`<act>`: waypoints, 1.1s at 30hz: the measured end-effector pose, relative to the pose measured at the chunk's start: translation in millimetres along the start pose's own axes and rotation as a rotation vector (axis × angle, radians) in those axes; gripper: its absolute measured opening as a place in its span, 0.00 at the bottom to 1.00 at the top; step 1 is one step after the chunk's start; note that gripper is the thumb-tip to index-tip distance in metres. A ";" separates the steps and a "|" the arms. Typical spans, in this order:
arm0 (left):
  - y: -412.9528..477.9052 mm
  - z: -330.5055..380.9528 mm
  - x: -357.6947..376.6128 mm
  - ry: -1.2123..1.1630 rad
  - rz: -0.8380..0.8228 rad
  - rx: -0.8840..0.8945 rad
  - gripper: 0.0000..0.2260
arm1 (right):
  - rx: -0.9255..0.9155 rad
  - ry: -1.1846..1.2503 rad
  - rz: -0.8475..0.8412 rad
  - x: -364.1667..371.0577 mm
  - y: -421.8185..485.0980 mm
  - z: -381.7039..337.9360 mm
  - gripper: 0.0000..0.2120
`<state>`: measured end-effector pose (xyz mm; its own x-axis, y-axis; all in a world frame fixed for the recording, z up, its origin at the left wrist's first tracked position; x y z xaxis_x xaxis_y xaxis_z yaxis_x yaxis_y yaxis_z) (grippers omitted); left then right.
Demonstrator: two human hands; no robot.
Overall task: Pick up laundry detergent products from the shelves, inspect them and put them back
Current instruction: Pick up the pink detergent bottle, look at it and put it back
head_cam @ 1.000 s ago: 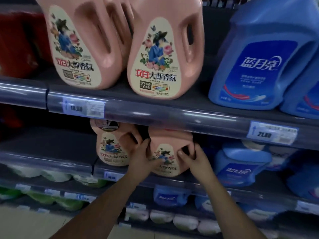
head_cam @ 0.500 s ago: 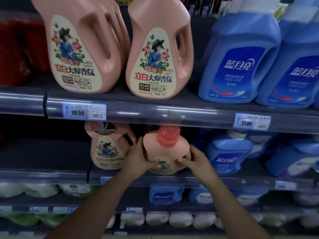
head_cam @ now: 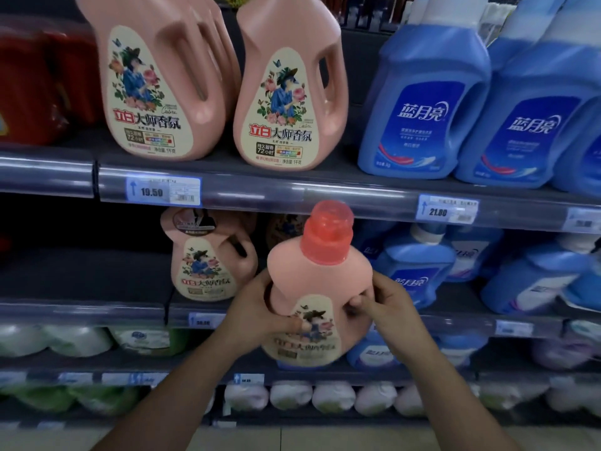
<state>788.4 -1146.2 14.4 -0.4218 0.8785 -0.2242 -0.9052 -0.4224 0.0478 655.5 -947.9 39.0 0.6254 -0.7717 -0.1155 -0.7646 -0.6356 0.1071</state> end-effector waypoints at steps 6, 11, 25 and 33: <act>-67.6 11.4 46.1 -0.183 0.052 -0.120 0.33 | 0.056 0.044 0.006 -23.0 -52.7 7.8 0.17; -113.7 21.9 80.7 -0.222 0.114 -0.191 0.29 | 0.092 0.175 -0.023 -39.3 -105.5 24.9 0.20; -192.0 81.3 100.9 -0.211 0.044 -0.066 0.49 | 0.015 0.568 0.043 -65.9 -170.4 -16.2 0.12; -211.3 104.6 105.2 -0.255 0.090 0.080 0.45 | -0.035 0.565 0.038 -81.3 -152.6 -67.9 0.10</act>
<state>929.8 -941.3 82.6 -0.4915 0.8701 0.0357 -0.8603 -0.4915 0.1355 732.0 -789.6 99.1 0.5911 -0.6795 0.4346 -0.7887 -0.5999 0.1345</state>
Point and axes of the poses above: each hand's wrist, its own y-axis towards the middle knuckle, its own x-axis out of the palm, z = x × y, the point moved 7 cm from there along y, towards the middle knuckle
